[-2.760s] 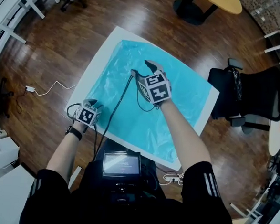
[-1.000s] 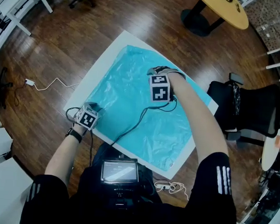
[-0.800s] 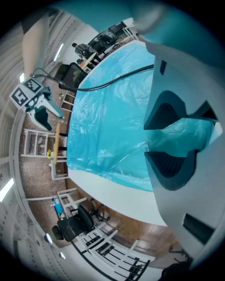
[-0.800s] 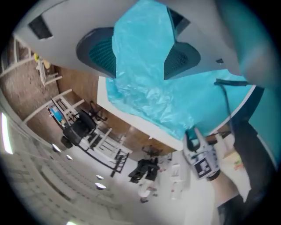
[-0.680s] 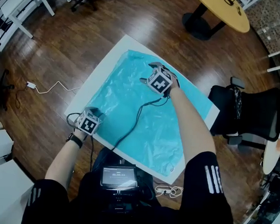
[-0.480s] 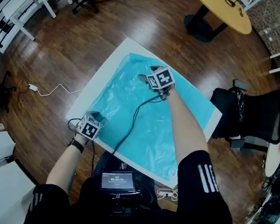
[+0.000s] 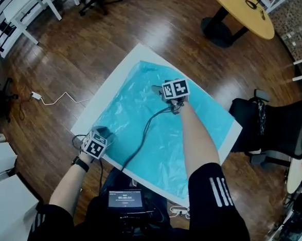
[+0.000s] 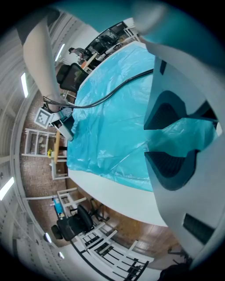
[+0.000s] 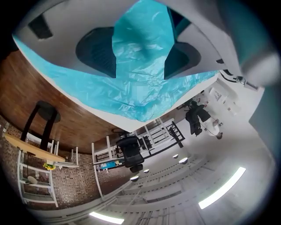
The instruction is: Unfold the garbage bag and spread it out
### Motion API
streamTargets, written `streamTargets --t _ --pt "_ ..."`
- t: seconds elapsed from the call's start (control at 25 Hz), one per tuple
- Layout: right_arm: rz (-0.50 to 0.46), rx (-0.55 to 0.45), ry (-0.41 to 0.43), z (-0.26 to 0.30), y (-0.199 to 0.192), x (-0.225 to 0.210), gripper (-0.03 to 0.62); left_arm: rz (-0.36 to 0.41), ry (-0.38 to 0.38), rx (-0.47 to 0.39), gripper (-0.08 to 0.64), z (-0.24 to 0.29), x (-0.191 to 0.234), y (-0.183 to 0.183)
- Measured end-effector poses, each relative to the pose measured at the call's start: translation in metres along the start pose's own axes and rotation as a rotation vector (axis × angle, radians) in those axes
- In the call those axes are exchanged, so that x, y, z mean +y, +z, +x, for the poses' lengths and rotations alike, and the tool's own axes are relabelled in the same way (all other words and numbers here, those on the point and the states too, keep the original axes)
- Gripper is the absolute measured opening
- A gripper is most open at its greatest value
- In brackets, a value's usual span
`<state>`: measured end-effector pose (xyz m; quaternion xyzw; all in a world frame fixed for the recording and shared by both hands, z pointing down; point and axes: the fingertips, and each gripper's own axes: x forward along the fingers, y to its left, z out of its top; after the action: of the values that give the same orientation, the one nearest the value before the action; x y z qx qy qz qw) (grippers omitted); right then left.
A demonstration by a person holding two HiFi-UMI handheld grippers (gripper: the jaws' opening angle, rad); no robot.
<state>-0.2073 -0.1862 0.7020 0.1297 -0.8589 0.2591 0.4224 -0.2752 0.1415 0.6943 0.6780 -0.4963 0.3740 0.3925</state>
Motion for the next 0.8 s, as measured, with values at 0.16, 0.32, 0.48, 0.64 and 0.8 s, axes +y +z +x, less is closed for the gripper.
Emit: streamTargets --t 0.16,0.32,0.48,0.64,0.8 --pt "0.016 0.001 0.000 -0.001 -0.003 -0.001 0.377 -0.009 -0.005 0.006 0.166 -0.006 -0.001 -0.007" --pt "-0.001 0.010 -0.022 0.000 -0.003 -0.003 0.377 -0.001 -0.001 0.021 0.166 -0.009 0.001 -0.011" --pt "0.001 -0.009 -0.033 0.001 -0.005 -0.003 0.377 -0.013 0.024 0.028 0.166 -0.013 0.011 -0.017" --pt "0.002 -0.015 -0.035 0.001 -0.005 -0.003 0.376 0.012 0.047 -0.044 0.166 -0.033 0.013 0.014" --pt "-0.005 -0.021 -0.041 0.000 -0.006 -0.004 0.376 0.062 0.041 -0.174 0.166 -0.045 0.006 0.087"
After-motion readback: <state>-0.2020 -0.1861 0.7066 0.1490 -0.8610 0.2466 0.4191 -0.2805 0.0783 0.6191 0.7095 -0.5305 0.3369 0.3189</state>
